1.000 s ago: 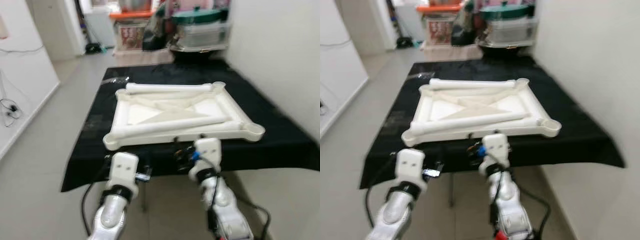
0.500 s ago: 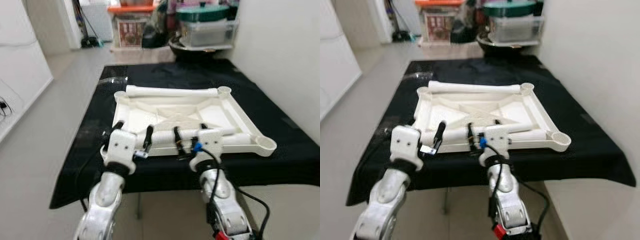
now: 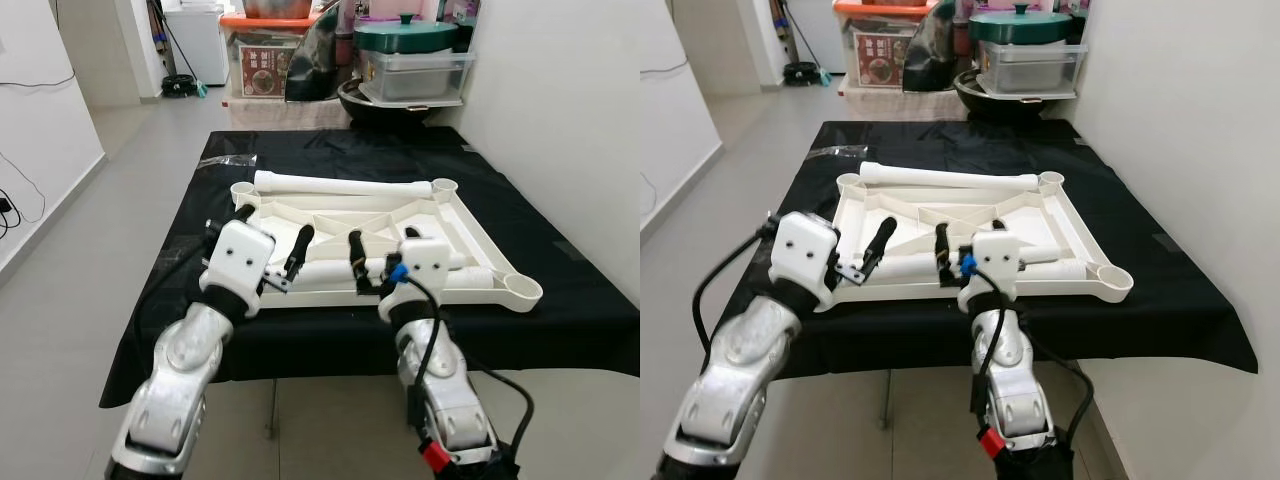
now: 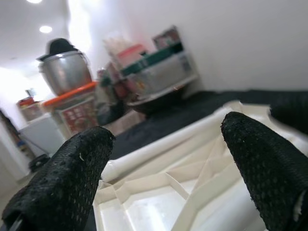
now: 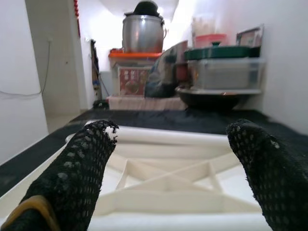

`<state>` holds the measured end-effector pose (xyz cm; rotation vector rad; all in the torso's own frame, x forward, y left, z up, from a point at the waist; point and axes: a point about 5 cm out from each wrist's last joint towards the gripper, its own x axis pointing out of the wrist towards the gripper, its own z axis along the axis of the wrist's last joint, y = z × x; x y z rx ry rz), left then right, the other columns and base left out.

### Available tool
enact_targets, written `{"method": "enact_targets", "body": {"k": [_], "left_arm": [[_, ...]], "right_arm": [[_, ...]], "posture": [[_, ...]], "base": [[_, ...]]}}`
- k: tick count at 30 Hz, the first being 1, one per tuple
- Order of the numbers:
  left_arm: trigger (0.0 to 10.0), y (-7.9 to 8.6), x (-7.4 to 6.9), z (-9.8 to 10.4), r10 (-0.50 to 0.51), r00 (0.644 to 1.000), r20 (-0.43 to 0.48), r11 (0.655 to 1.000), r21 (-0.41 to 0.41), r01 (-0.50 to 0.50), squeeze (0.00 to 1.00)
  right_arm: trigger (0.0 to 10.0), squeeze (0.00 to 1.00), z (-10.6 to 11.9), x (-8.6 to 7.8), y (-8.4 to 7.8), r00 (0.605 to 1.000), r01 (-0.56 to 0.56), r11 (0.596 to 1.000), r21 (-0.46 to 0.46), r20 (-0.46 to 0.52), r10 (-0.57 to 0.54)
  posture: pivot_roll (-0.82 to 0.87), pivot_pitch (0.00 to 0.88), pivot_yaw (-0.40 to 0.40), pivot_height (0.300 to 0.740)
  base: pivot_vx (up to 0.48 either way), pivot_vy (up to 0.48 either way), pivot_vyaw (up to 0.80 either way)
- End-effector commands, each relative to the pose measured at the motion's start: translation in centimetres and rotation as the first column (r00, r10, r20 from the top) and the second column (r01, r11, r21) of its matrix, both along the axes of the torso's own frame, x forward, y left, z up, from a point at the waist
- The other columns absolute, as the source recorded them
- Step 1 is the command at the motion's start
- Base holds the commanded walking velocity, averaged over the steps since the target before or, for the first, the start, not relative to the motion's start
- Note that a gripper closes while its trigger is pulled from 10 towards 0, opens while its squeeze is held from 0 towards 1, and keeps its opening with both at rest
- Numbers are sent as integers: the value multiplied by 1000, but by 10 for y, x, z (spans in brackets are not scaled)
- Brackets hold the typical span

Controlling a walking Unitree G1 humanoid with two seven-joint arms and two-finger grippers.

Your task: Building children table

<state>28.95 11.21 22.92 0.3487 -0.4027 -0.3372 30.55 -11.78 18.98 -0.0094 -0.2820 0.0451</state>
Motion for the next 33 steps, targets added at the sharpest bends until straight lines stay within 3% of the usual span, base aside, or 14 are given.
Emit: {"method": "enact_targets", "body": {"k": [1, 5, 6, 7, 8, 11, 15, 16, 17, 19, 23, 27, 29, 33], "left_arm": [[10000, 7, 10, -3, 8, 998, -60, 998, 63, -4, 0], [10000, 20, 25, -1, -37, 989, -143, 981, 185, 64, 0], [10000, 26, 29, -2, -59, 982, -178, 969, 227, 99, 255], [10000, 31, 32, -2, -77, 974, -214, 962, 240, 129, 996], [10000, 35, 36, -1, -91, 970, -227, 957, 250, 148, 1000], [10000, 38, 39, -2, -107, 963, -248, 945, 274, 176, 1000], [10000, 44, 46, -9, -166, 913, -374, 903, 314, 292, 1000], [10000, 43, 47, -14, -198, 880, -433, 882, 314, 352, 620], [10000, 42, 48, -18, -224, 844, -488, 861, 307, 406, 0], [10000, 44, 50, -22, -260, 785, -562, 824, 295, 484, 0], [10000, 54, 60, -23, -248, 732, -634, 795, 298, 527, 0], [10000, 62, 68, -22, -208, 731, -650, 777, 345, 527, 0], [10000, 69, 78, -17, -163, 751, -640, 758, 405, 511, 0], [10000, 72, 84, -11, -139, 764, -630, 761, 426, 490, 0]], "right_arm": [[10000, 0, 7, 4, -4, 1000, 14, 1000, 20, 8, -14], [10000, 0, 23, 12, -10, 999, 27, 999, 33, 46, -28], [10000, 0, 29, 15, -13, 997, 36, 999, 34, 60, -38], [10000, 0, 35, 18, -15, 996, 45, 998, 39, 71, -48], [10000, 0, 39, 20, -18, 995, 56, 998, 42, 79, -59], [10000, 0, 43, 21, -21, 994, 65, 997, 45, 87, -69], [10000, 0, 48, 23, -26, 992, 81, 996, 41, 97, -85], [10000, 0, 48, 23, -27, 992, 83, 996, 41, 94, -87], [10000, 0, 48, 24, -27, 992, 83, 996, 38, 90, -86], [10000, 0, 48, 24, -25, 993, 76, 996, 39, 86, -79], [10000, 0, 49, 23, -22, 994, 66, 996, 52, 85, -70], [10000, 0, 48, 22, -21, 994, 65, 996, 62, 82, -70], [10000, 0, 46, 19, -20, 995, 65, 996, 68, 76, -70], [10000, 0, 46, 18, -19, 995, 61, 996, 68, 72, -66]], "posture": [[48, 0, -24, 740], [62, 0, -25, 740], [62, 0, -22, 740], [61, 0, -15, 740], [61, 0, -15, 740], [59, 0, -9, 740], [56, 0, -3, 740], [59, 0, 0, 740], [64, 0, -2, 740], [64, 0, 7, 740], [68, 0, 15, 740], [66, 0, 20, 740], [64, 0, 26, 740], [62, 0, 25, 740]], "base": [[0, 0, 0], [0, 0, 0], [0, 0, 0], [0, 0, 0], [0, 0, 0], [0, 0, 0], [0, 0, 0], [0, 0, 0], [0, 0, 0], [0, 0, 0], [0, 0, 0], [0, 0, 0], [0, 0, 0], [0, 0, 0]]}}
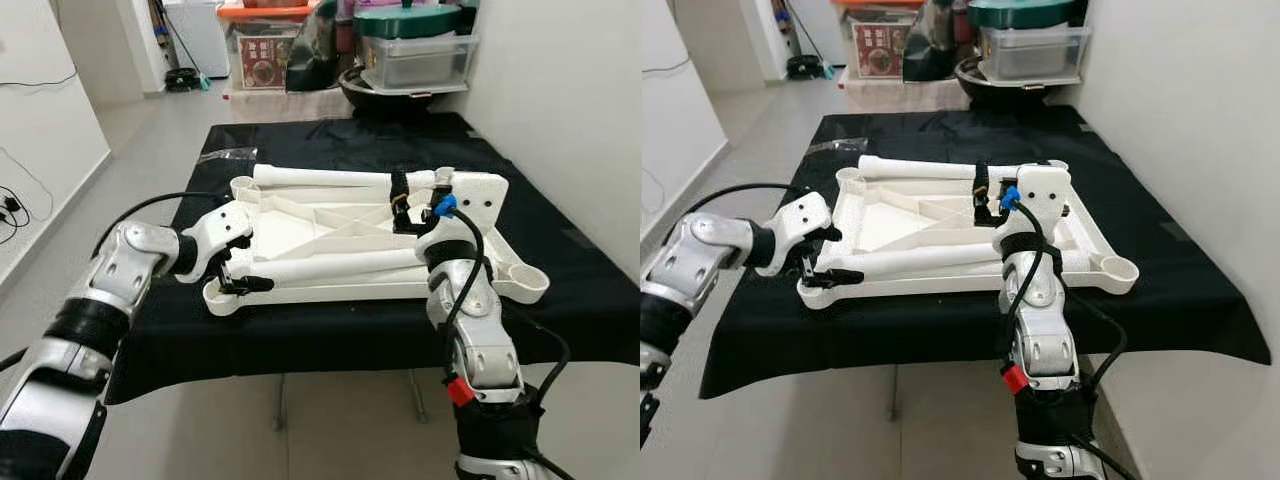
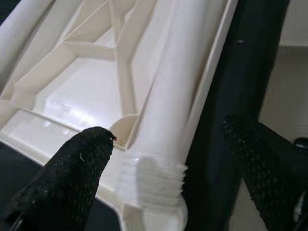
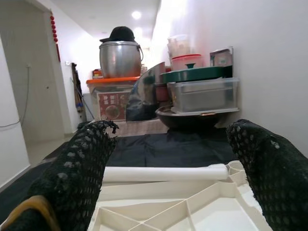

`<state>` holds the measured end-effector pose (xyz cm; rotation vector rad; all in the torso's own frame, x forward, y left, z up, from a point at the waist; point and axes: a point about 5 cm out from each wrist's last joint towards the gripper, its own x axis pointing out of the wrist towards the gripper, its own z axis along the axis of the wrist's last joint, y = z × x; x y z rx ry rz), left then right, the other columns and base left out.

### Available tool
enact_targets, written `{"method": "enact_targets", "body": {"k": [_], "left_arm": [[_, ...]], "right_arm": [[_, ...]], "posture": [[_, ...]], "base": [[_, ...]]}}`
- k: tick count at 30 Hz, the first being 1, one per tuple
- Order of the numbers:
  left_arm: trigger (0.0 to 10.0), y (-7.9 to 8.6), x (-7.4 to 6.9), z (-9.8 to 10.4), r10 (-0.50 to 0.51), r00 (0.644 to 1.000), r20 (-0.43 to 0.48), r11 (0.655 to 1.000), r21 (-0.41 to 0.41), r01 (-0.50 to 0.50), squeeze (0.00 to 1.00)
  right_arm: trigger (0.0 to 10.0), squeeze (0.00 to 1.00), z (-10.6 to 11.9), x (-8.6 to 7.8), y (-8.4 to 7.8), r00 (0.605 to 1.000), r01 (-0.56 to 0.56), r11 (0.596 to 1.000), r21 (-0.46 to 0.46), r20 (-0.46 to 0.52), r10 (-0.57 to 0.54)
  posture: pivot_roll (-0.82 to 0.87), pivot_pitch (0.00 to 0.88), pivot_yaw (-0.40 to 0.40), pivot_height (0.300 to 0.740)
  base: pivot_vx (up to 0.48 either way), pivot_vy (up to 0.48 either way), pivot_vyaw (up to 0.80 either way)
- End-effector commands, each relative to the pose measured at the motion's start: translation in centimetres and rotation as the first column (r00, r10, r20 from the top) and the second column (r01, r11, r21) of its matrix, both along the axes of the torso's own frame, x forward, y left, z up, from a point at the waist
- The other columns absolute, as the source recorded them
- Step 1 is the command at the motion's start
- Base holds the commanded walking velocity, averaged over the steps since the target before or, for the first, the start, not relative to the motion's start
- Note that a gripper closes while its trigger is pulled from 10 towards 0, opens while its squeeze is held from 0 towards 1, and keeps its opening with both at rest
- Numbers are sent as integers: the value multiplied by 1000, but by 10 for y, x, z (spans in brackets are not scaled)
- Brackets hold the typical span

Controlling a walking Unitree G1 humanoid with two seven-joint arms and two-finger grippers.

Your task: Building children table

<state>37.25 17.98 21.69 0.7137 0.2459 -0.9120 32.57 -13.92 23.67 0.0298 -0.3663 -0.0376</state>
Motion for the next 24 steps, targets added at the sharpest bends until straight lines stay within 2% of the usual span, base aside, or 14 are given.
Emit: {"method": "enact_targets", "body": {"k": [1, 14, 24], "left_arm": [[10000, 4, 1, 1, 5, 1000, 3, 999, 36, -5, 0], [10000, 10, 12, -5, -14, 998, -61, 995, 95, 20, 0], [10000, -3, 21, 7, -46, 999, -4, 990, 135, 46, 0]], "right_arm": [[10000, 0, -1, -2, 2, 1000, -12, 1000, 14, -8, 12], [10000, 0, 10, -9, 0, 1000, -8, 1000, 26, 10, 8], [10000, 0, 16, -18, 1, 1000, -6, 999, 41, 13, 5]], "posture": [[62, 0, 25, 740], [48, 25, 55, 740], [53, 76, 82, 740]], "base": [[0, 0, 0], [0, 0, 0], [0, 0, 0]]}}
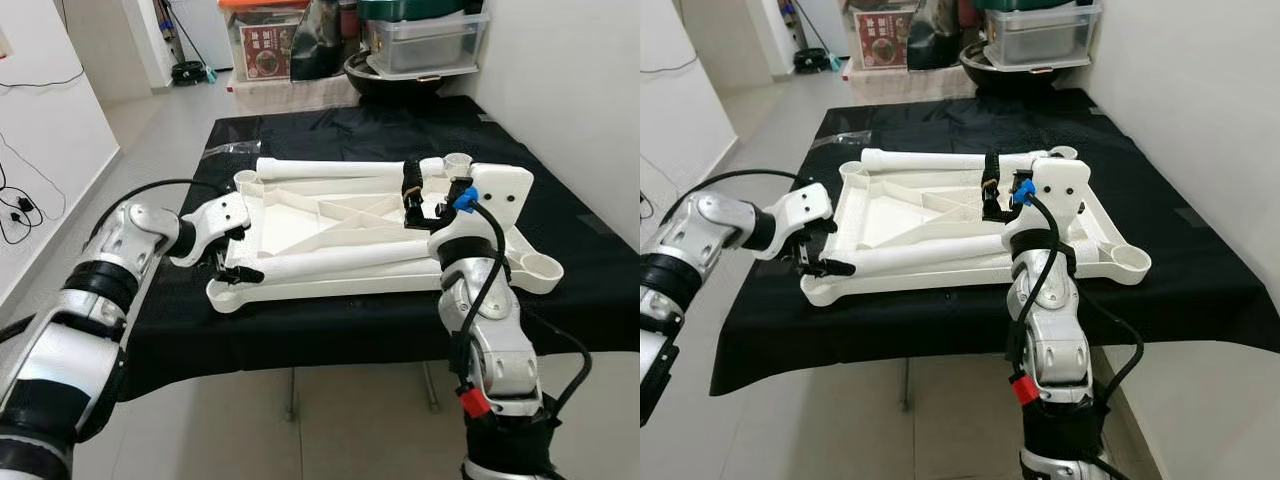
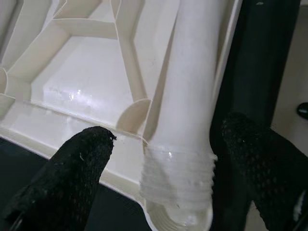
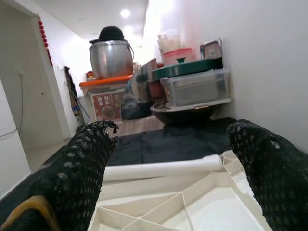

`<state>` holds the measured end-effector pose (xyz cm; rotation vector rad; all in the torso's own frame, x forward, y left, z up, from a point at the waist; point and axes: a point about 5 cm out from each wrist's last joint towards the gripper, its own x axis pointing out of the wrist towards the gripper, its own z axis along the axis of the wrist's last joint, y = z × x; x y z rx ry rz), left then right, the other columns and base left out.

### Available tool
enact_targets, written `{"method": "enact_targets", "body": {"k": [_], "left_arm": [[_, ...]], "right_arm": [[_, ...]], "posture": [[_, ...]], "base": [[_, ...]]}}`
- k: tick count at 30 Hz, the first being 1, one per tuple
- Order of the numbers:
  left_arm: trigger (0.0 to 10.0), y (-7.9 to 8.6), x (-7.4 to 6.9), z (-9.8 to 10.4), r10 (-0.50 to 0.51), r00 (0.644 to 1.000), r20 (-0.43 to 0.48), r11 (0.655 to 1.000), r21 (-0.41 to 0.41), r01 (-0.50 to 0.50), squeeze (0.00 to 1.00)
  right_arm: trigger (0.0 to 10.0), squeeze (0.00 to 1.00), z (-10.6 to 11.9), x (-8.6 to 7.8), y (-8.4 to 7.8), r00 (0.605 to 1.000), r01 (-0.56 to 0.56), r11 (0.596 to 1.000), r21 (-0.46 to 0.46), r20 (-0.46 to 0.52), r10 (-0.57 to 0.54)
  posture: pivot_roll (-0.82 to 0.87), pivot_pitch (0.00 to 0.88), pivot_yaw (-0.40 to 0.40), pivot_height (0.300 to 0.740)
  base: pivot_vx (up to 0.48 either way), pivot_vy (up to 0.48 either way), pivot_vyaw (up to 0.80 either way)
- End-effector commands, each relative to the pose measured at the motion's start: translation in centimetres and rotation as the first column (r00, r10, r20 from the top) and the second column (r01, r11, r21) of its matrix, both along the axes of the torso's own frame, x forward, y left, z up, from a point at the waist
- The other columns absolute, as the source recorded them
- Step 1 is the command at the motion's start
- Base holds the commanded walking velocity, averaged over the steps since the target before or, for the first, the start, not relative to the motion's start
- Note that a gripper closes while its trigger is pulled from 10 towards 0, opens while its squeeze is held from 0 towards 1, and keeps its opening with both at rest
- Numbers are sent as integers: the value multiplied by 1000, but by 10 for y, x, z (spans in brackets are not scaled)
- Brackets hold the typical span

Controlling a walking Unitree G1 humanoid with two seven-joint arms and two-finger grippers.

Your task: Building children table

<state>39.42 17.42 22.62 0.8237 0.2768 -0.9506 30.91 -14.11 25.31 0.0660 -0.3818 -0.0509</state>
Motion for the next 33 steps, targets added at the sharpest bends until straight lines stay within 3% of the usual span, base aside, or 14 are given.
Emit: {"method": "enact_targets", "body": {"k": [1, 12, 20, 22, 25, 33], "left_arm": [[10000, -1, 1, -2, -8, 1000, -5, 999, 32, 8, 0], [10000, -1, -5, -22, -48, 992, -119, 992, 107, 61, 0], [10000, 6, -6, -26, -32, 991, -129, 987, 153, 52, 0], [10000, 10, -5, -22, -25, 993, -118, 986, 162, 44, 0], [10000, 17, 0, -1, 8, 999, -37, 984, 179, -1, 0], [10000, 25, 1, 8, 32, 999, -17, 977, 209, -27, 0]], "right_arm": [[10000, 0, 2, -3, 5, 1000, -13, 1000, 7, -2, 13], [10000, 0, 11, -9, 3, 1000, 2, 1000, 20, 4, -2], [10000, 0, 10, -9, 0, 1000, 12, 1000, 22, -5, -12], [10000, 0, 10, -9, -1, 1000, 13, 1000, 23, -8, -13], [10000, 0, 10, -7, 0, 1000, 8, 1000, 29, -13, -7], [10000, 0, 10, -5, 1, 1000, 3, 1000, 30, -12, -3]], "posture": [[56, 90, 82, 740], [54, 129, 111, 740], [61, 133, 106, 740], [65, 132, 106, 740], [73, 125, 97, 740], [71, 119, 96, 740]], "base": [[0, 0, 0], [0, 0, 0], [0, 0, 0], [0, 0, 0], [0, 0, 0], [0, 0, 0]]}}
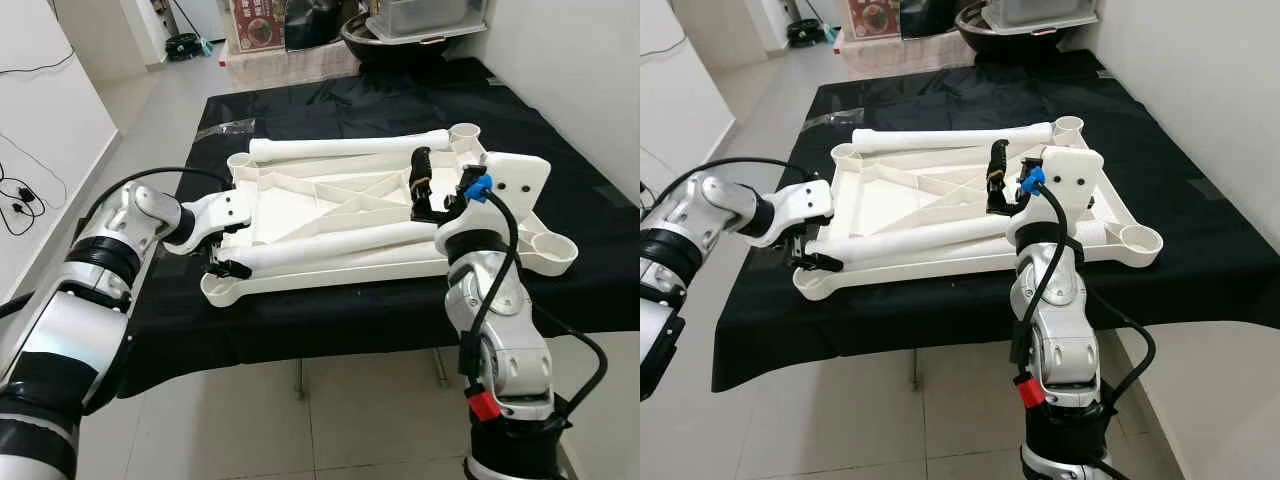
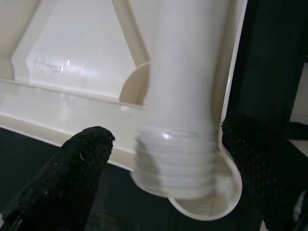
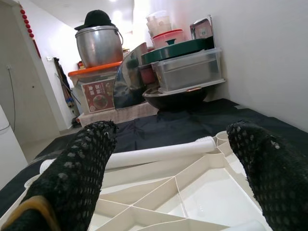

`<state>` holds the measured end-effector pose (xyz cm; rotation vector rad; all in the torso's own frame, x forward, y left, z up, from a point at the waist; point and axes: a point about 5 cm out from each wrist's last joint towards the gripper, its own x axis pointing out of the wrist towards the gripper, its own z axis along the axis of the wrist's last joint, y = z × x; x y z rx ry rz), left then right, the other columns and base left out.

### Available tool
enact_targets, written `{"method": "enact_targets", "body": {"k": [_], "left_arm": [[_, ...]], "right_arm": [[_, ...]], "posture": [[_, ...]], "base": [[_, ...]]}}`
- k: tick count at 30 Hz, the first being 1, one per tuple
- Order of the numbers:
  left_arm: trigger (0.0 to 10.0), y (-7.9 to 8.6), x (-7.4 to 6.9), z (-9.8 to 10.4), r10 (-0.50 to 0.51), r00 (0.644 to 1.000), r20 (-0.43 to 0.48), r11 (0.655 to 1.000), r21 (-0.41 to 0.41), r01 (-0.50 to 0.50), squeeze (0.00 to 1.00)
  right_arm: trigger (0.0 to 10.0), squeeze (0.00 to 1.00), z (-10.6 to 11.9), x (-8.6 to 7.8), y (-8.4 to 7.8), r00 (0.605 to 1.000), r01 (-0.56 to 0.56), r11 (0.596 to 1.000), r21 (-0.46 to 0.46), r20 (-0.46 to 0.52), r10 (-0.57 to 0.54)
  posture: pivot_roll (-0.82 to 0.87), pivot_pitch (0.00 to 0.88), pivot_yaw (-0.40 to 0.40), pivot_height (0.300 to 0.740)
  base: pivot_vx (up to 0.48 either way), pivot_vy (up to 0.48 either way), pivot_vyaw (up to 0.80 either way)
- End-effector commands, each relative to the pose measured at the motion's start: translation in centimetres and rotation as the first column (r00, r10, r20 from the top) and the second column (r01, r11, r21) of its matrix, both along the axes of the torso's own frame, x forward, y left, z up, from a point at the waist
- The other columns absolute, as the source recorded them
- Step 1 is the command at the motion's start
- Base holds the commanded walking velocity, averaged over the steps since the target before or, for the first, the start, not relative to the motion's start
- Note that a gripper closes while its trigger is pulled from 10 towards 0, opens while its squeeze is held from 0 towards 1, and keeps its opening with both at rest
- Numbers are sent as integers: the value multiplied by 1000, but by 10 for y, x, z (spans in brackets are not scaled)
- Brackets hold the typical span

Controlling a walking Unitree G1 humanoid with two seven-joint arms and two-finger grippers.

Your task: Building children table

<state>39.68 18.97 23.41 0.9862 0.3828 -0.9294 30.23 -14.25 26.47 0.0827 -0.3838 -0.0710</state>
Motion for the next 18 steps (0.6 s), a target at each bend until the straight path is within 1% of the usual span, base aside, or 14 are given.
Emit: {"method": "enact_targets", "body": {"k": [1, 3, 5, 7, 10, 15, 16, 17, 18], "left_arm": [[10000, 11, -2, 0, 26, 999, -19, 999, 32, -25, 0], [10000, 13, -2, -1, 27, 999, -33, 999, 41, -26, 0], [10000, 16, -5, -5, 26, 997, -73, 998, 54, -22, 0], [10000, 16, -5, -5, 26, 997, -73, 998, 54, -22, 0], [10000, 20, -6, -10, 31, 996, -85, 997, 77, -24, 0], [10000, 21, -5, -10, 51, 998, -47, 995, 92, -47, 0], [10000, 20, -3, -8, 49, 999, -22, 995, 89, -47, 0], [10000, 20, -3, -8, 49, 999, -22, 995, 89, -47, 0], [10000, 18, -2, -4, 55, 998, 1, 996, 68, -55, 0]], "right_arm": [[10000, 0, -1, 2, 3, 1000, -13, 1000, 11, -14, 13], [10000, 0, -1, 2, 3, 1000, -13, 1000, 11, -14, 13], [10000, 0, 0, 2, 2, 1000, -13, 1000, 12, -11, 13], [10000, 0, 0, 2, 2, 1000, -13, 1000, 12, -11, 13], [10000, 0, 1, 1, 2, 1000, -10, 1000, 12, -6, 10], [10000, 0, 2, 0, 0, 1000, -4, 1000, 10, -2, 4], [10000, 0, 2, -1, 0, 1000, -3, 1000, 10, -1, 3], [10000, 0, 2, -1, 0, 1000, -3, 1000, 10, -1, 3], [10000, 0, 2, -1, 0, 1000, -3, 1000, 11, -1, 3]], "posture": [[72, 115, 96, 740], [74, 115, 96, 740], [72, 114, 94, 740], [72, 114, 94, 740], [69, 113, 100, 740], [64, 115, 105, 740], [65, 116, 105, 740], [65, 116, 105, 740], [65, 114, 102, 740]], "base": [[0, 0, 0], [0, 0, 0], [0, 0, 0], [0, 0, 0], [0, 0, 0], [0, 0, 0], [0, 0, 0], [0, 0, 0], [0, 0, 0]]}}
